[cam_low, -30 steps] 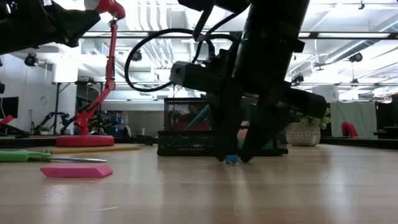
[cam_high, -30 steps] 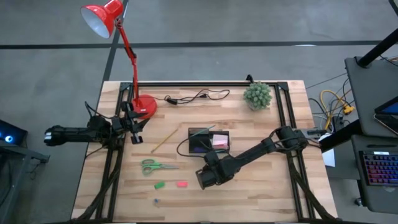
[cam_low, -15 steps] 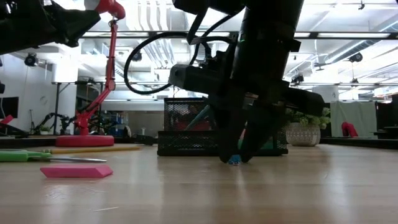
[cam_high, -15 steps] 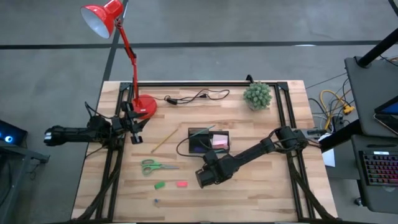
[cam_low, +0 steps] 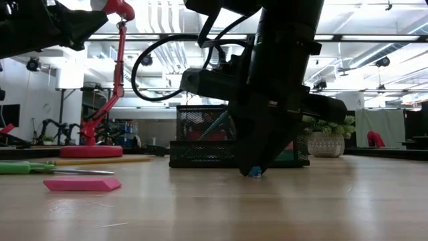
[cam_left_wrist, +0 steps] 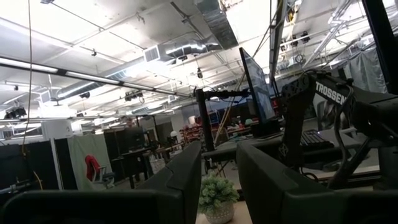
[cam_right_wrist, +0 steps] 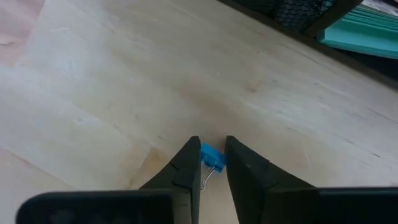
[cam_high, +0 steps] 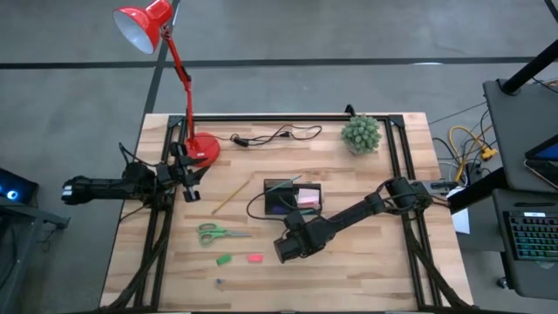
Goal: Pick and place office supplies into organizer
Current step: Put the top blue binder clip into the black desk organizer
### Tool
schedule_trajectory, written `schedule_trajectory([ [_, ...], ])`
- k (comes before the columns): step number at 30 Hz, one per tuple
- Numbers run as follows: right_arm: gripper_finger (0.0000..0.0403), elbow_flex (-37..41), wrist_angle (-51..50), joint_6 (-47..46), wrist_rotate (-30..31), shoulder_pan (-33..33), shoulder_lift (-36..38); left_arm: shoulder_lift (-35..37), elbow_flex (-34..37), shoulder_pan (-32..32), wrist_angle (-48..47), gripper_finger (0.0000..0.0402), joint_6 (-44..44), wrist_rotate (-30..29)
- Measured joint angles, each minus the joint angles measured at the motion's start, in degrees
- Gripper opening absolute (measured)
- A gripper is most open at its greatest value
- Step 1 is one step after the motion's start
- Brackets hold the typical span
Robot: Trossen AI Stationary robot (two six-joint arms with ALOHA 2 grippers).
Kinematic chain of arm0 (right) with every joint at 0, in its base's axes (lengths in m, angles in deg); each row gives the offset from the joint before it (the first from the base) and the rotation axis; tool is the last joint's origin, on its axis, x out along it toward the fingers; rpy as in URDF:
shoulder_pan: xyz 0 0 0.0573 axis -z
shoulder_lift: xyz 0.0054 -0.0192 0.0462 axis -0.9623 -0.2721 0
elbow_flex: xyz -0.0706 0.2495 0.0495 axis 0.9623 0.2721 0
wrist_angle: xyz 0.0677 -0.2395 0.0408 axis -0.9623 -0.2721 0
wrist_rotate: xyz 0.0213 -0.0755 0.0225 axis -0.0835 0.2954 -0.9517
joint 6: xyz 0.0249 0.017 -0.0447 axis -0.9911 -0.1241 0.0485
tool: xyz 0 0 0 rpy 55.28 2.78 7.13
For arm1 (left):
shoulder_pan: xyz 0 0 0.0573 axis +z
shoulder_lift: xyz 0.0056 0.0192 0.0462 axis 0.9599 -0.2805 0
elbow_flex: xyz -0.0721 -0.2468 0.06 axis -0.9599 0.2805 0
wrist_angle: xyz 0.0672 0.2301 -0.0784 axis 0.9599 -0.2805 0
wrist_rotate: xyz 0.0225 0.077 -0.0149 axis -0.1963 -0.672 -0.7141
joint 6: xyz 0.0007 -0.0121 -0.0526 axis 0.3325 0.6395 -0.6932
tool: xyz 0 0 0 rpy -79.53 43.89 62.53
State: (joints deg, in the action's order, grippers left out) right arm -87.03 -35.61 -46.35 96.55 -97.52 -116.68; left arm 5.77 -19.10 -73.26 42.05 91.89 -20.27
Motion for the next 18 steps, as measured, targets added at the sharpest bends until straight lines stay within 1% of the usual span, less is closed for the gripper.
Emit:
schedule_trajectory([
  [18, 0.0052, 0.13, 0.20, 2.03, -0.15, -0.07, 1.31, -0.09, 0.00, 0.00, -0.02, 0.0089, 0.00, 0.00],
])
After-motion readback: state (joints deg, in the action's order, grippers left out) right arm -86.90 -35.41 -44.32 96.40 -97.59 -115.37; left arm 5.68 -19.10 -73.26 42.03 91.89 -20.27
